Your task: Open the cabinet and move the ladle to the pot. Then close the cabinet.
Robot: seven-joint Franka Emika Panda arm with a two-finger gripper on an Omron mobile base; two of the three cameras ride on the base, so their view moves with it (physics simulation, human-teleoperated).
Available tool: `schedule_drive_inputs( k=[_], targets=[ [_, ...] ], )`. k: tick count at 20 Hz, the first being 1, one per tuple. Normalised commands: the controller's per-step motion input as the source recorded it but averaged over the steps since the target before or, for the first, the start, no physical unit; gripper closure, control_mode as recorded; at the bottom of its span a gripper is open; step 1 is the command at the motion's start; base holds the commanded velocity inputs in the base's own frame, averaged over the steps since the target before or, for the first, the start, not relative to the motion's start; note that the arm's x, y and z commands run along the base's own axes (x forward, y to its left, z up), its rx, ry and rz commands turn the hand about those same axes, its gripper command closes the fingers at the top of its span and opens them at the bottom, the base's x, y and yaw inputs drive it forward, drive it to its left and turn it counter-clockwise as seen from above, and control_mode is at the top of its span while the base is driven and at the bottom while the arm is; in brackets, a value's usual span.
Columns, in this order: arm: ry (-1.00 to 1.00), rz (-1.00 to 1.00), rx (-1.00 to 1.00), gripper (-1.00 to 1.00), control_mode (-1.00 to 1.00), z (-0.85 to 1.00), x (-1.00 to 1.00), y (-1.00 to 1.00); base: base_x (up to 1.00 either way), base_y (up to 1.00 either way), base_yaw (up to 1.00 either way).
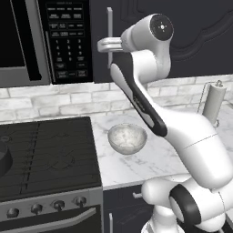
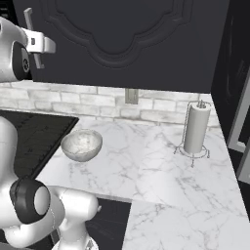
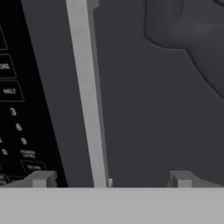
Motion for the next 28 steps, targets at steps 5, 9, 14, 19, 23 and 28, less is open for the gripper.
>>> schedule_drive_inputs(
  k=[5, 9, 14, 19, 23, 28],
  targets=[
    [0.0, 0.0, 0.0, -1.0, -1.0, 0.02, 0.03, 0.15, 0.0, 0.0, 0.0],
    [0.0, 0.0, 0.0, -1.0, -1.0, 0.02, 0.0, 0.15, 0.0, 0.0, 0.0],
    [0.0, 0.0, 0.0, -1.0, -1.0, 0.0, 0.06, 0.01, 0.0, 0.0, 0.0],
    [0.0, 0.0, 0.0, -1.0, -1.0, 0.0, 0.17, 0.0, 0.0, 0.0, 0.0],
    [0.0, 0.0, 0.0, -1.0, -1.0, 0.0, 0.16, 0.0, 0.0, 0.0, 0.0],
    [0.0, 0.0, 0.0, -1.0, -1.0, 0.0, 0.13, 0.0, 0.0, 0.0, 0.0]
  ],
)
